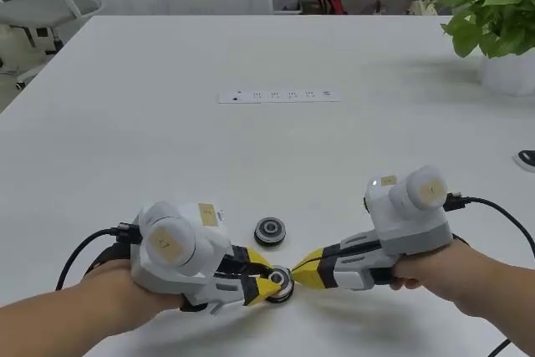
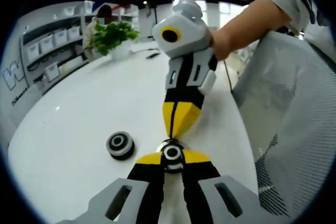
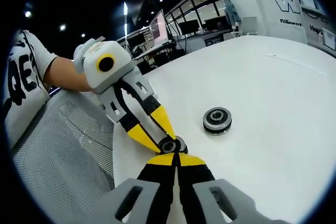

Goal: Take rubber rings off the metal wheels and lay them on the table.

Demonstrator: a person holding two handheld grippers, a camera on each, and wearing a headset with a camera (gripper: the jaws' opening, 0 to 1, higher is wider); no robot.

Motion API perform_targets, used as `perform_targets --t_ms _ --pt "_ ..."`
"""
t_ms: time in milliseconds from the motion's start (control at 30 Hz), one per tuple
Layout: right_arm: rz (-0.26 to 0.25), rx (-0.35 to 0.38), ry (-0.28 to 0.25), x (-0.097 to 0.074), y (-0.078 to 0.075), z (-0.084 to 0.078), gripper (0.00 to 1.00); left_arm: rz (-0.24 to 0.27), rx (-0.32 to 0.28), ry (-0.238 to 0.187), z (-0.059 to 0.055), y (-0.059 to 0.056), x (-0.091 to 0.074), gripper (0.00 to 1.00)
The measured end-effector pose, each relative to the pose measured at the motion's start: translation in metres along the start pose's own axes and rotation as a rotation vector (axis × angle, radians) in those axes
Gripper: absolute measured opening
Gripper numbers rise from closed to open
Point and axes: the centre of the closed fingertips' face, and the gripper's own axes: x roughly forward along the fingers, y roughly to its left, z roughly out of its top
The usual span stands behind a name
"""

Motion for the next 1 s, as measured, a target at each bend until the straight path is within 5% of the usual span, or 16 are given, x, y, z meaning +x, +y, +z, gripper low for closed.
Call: perform_targets --t_ms 633,700,800,867,1000 --pt "0.018 0.019 0.002 0.003 0.007 0.005 0.0 0.001 0.003 0.012 0.0 0.0 0.0 0.12" --pt "0.033 0.022 -0.006 0.003 0.011 0.007 0.0 0.001 0.002 0.011 0.0 0.0 0.0 0.12" --pt "0.115 0.055 -0.086 0.007 0.03 0.026 0.0 0.001 0.002 0.012 0.0 0.0 0.0 0.12" --pt "0.077 -0.049 -0.02 0.009 0.025 0.021 0.0 0.002 0.0 0.011 0.0 0.0 0.0 0.12" --pt "0.078 -0.009 -0.047 0.006 0.023 0.021 0.0 0.005 -0.003 0.013 -0.001 0.0 0.001 0.12"
